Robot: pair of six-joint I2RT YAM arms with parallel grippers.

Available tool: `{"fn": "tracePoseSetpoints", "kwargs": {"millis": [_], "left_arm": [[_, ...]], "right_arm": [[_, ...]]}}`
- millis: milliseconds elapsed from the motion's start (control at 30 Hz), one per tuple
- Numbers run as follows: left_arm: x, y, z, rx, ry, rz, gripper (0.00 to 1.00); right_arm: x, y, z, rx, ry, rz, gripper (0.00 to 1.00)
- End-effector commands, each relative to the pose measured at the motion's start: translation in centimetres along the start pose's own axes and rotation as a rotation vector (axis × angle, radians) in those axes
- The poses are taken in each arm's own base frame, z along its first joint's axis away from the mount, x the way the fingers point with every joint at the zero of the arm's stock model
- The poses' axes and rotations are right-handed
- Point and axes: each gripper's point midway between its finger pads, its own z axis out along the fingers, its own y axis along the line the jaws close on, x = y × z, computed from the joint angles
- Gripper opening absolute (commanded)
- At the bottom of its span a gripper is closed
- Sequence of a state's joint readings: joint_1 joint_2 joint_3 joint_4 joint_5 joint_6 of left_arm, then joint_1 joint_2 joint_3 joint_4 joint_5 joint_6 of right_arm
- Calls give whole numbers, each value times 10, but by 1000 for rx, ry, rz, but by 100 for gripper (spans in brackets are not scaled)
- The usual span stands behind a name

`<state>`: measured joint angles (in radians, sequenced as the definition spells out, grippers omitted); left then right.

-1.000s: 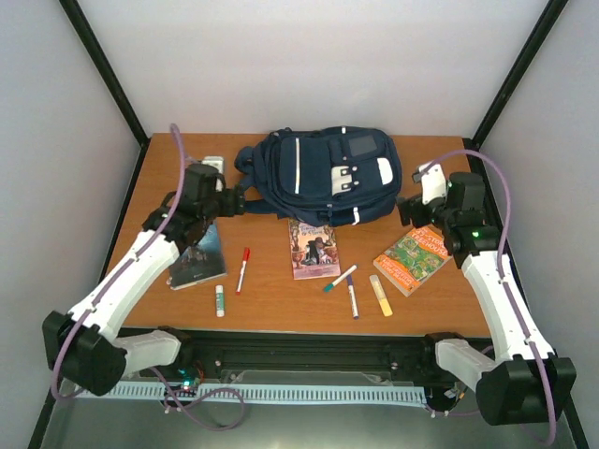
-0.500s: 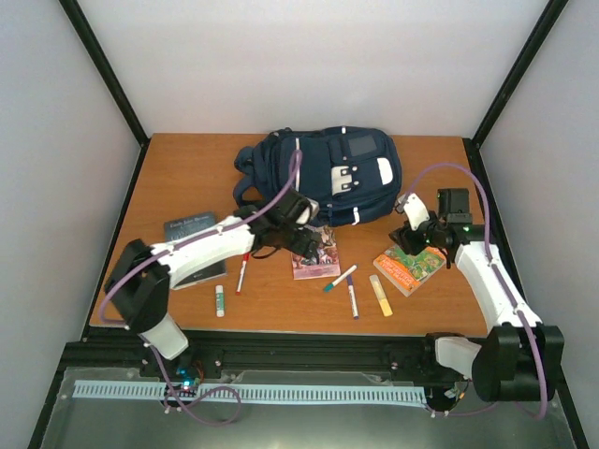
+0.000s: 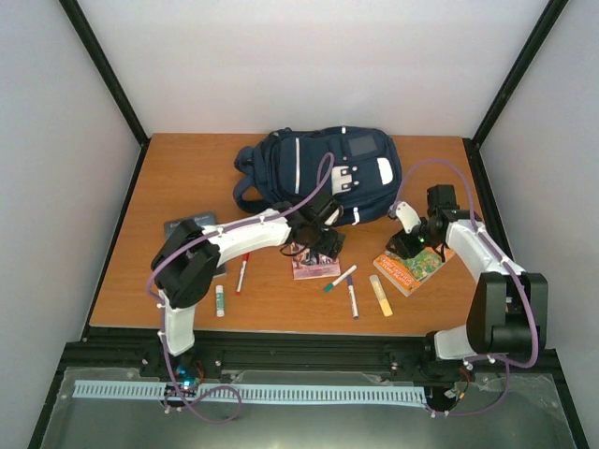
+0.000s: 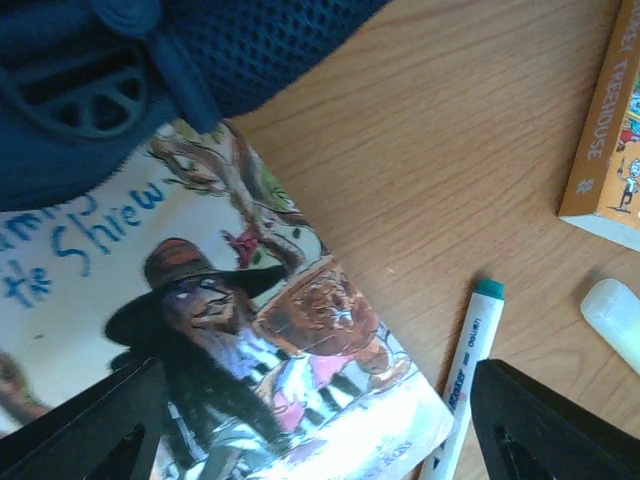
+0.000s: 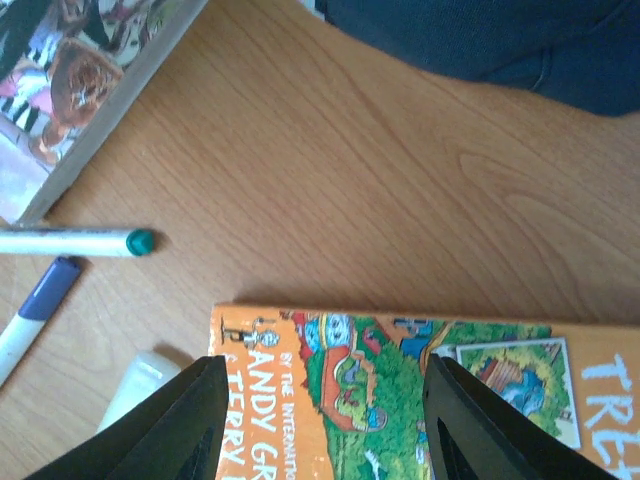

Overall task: Pack the student bag
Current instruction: Move the book to the center of the board.

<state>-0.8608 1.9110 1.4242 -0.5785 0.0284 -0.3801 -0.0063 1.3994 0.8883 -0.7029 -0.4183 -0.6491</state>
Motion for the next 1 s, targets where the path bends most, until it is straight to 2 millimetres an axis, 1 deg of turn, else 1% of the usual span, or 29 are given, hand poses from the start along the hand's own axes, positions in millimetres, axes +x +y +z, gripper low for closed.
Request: {"fn": "tracePoseSetpoints", "kwargs": {"millis": [0, 67, 233, 367, 467, 533, 667, 800, 967], "left_arm": [[-17, -31, 7, 120, -23, -33, 85], [-26, -38, 14, 140, -29, -31, 83], [-45, -41, 36, 118, -43, -4, 81], [-54, -61, 52, 201, -24, 34, 76], [-63, -64, 64, 195, -15, 32, 76], [-60, -62, 75, 181, 5, 28, 75], [-52, -51, 86, 130, 30, 16, 75], [-39, -32, 90, 47, 43, -3, 75], [-21, -4, 87, -51, 36, -57, 75]], "right_arm": [[-20, -7, -4, -24, -44, 25, 54], [-22, -8, -3, -32, -47, 42, 54], [-19, -6, -4, -26, -40, 47, 54], [-15, -8, -7, 8, -33, 38, 54], [-15, -8, -8, 15, -38, 58, 54], [-15, -7, -9, 10, -40, 67, 54], [-16, -8, -10, 15, -43, 66, 55], [-16, -8, -10, 16, -43, 65, 55], [-16, -8, -9, 13, -43, 72, 55]]}}
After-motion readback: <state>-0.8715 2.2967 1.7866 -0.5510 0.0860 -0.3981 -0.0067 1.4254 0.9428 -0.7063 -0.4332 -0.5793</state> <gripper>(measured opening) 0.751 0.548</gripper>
